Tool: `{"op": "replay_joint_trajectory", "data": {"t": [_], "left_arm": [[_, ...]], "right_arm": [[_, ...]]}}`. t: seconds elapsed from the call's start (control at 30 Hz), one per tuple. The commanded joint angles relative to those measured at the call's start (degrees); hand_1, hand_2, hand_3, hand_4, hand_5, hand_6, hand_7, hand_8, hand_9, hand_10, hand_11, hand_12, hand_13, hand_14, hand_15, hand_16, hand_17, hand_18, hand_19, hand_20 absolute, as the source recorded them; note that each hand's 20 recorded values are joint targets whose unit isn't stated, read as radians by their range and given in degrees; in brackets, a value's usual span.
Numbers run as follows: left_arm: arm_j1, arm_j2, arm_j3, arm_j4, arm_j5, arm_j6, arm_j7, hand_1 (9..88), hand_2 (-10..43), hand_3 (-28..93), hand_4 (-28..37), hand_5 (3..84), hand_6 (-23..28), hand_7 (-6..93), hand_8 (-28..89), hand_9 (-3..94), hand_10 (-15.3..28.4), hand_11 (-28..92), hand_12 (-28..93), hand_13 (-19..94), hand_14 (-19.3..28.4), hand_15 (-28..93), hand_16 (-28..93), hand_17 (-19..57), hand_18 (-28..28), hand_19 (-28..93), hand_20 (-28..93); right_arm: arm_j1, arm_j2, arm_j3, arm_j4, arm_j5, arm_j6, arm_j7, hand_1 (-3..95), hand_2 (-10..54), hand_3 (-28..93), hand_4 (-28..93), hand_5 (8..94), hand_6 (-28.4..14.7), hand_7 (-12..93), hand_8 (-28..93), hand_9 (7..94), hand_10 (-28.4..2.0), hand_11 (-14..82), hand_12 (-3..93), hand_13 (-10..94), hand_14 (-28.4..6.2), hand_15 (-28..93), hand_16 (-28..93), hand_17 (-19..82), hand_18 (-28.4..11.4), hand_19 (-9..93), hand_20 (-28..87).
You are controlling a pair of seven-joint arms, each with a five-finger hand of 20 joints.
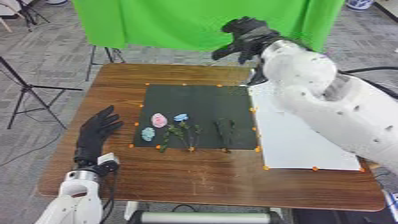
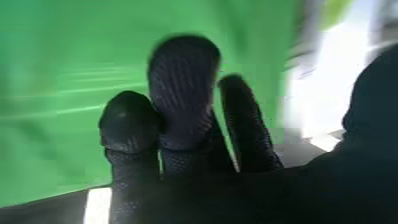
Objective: Arrange flowers
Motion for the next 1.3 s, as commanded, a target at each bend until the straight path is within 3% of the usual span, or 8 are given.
{"op": "replay_joint_trajectory", "data": {"t": [0.03, 0.2, 0.57, 0.87, 1.3], "left_arm": [[2.23, -0.17, 0.11, 0.24, -0.04, -0.05, -1.3, 16.3, -1.3, 72, -28.3, 43.8, -0.3, 14.5, -8, 44.5, 12.5, 18, 11, 38, 16.9, 30, 1, 6.4, 15.2, 11, 20], [1.93, -0.04, 0.43, 0.38, 0.0, -0.25, -1.26, 16.9, -1.7, 72, -28.3, 43.8, -0.3, 14.5, -8, 44.4, 12.5, 18, 11, 38, 16.9, 30, 1, 6.4, 15.2, 11, 21], [1.42, -0.05, 1.27, 0.51, 0.08, -0.4, -1.13, 17.4, -1.9, 71, -28.3, 43.8, -0.4, 14.6, -8, 44.4, 12.6, 18, 11, 38, 17.0, 30, 1, 6.4, 15.1, 11, 21], [1.87, -0.29, 1.07, 0.31, 0.04, -0.27, -1.15, 17.7, -1.9, 72, -28.3, 43.7, -0.4, 14.6, -8, 44.3, 12.6, 18, 11, 38, 16.9, 30, 1, 6.4, 15.1, 11, 20], [2.1, -0.54, 1.02, 0.32, 0.22, -0.61, -1.81, 18.3, -1.9, 72, -28.3, 43.8, -0.4, 14.3, -8, 44.2, 12.5, 18, 11, 38, 16.9, 30, 1, 6.3, 15.2, 11, 21]], "right_arm": [[-8.71, 7.76, 12.52, 1.27, 6.71, -13.7, 8.91, 10.1, -9.5, 55, -18, 39.3, -5.0, 2, -3, 48.6, -23.1, 5.6, 13.2, 82, -8.4, 57, 25, 53, -18.6, 93, 44], [-9.34, 8.79, 11.16, 2.58, 6.24, -13.65, 10.53, 15.6, -9.5, 57, -17, 45.6, -3.3, 5, -3, 57.3, -22.3, 8.3, 16.1, 84, -7.2, 58, 26, 56, -17.4, 93, 46], [-8.35, 7.57, 6.15, 6.93, 3.94, -11.05, 12.7, 33.9, -9.5, 64, -17, 63.1, 0.1, 15, -7, 79.8, -15.0, 17.6, 19.7, 91, -2.9, 60, 28, 63, -13.6, 93, 52], [-10.97, 6.44, 6.21, 10.22, 3.7, -10.94, 15.11, 34.7, -9.5, 65, -17, 65.8, 0.5, 15, -8, 82.5, -15.5, 16.4, 18.9, 92, -2.2, 58, 29, 65, -12.5, 93, 52], [-19.53, 5.19, 11.66, 10.5, 3.81, -9.23, 16.49, 35.8, -9.5, 66, -17, 67.4, 1.1, 15, -9, 81.2, -15.5, 13.3, 16.7, 93, -2.1, 57, 30, 66, -12.5, 93, 52]]}}
